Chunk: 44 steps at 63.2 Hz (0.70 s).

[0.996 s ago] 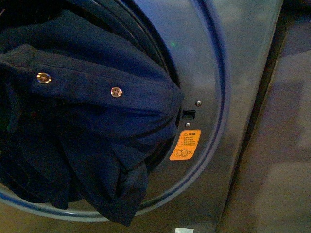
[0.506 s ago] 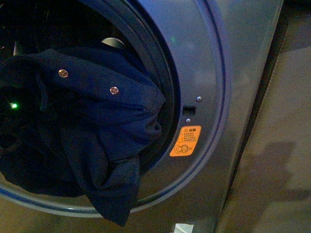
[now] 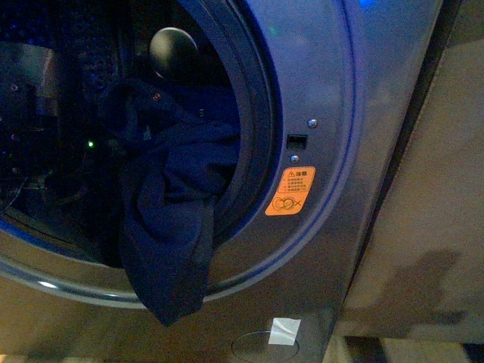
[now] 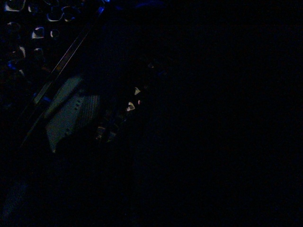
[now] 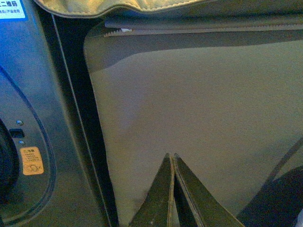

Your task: Put clothes into washing machine

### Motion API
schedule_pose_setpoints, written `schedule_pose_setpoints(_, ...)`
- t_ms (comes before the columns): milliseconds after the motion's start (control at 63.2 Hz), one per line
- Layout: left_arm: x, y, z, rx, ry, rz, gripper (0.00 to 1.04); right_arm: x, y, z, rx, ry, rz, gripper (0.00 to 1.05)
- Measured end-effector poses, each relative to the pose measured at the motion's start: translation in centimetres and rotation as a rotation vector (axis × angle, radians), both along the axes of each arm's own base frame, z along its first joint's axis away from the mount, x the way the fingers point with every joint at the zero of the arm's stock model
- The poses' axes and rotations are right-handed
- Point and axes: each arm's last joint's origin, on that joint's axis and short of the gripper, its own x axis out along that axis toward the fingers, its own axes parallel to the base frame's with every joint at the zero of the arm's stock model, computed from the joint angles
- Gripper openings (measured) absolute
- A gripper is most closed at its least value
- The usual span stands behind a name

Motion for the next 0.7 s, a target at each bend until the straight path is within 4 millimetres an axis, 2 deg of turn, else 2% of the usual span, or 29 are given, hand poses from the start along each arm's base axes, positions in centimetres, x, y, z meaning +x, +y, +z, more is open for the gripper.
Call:
schedule_pose_setpoints(285,3.0,-1.2,-0.5,0.013,0.017,-0.013,0.12,-0.5,0.0,-1.2,0.000,-0.002,0.002,0.02)
schedule_pose_setpoints(569,5.4,-1.9,0.4,0.027,-0.003,0.006,0.12,-0.8,0.0,-1.9,0.000,-0.002,0.002,0.02)
schedule_pose_setpoints(696,6.1,-1.9,0.8,0.028,-0.025,0.010,0.12,-1.6,0.0,-2.6,0.000,0.027,0.003,0.02)
